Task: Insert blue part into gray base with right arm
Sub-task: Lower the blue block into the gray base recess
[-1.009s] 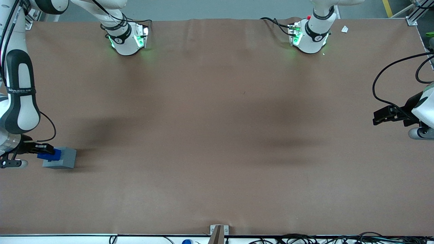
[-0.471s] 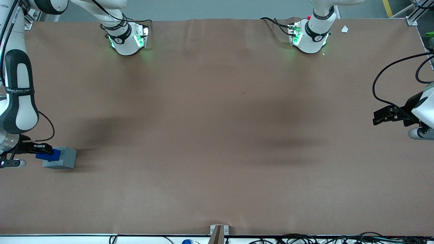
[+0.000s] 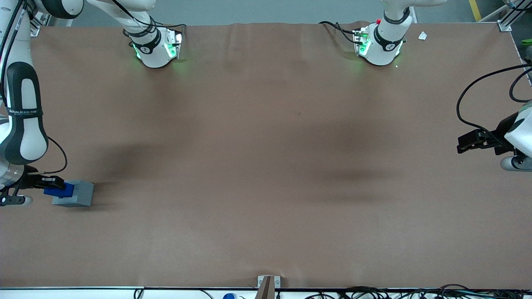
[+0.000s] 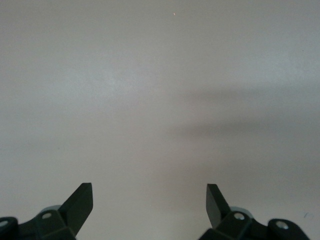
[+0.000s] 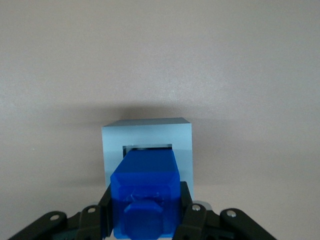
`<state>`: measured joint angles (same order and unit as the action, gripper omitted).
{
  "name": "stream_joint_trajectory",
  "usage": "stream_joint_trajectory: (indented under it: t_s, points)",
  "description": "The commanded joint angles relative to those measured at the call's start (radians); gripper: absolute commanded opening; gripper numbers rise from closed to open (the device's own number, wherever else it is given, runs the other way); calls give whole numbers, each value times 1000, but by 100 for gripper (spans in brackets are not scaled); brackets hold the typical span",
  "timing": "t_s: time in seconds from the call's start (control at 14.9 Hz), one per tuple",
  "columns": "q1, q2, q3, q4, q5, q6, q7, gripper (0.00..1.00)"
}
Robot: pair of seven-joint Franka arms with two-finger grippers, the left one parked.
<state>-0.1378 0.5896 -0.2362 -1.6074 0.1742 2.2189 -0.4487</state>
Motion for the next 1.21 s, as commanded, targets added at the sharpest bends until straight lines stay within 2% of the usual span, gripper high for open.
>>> stream_joint_trajectory:
  t_s: [0.0, 0.87, 1.01, 1.08, 1.14]
  points:
    - [-13, 19, 8, 20, 24, 2, -21, 16]
    - [-3, 22, 11, 9, 31, 28, -21, 17]
    - [-3, 26, 11, 9, 31, 28, -25, 26]
    - [-3, 26, 11, 9, 31, 28, -25, 39]
    - [-3, 26, 11, 9, 31, 31, -25, 58]
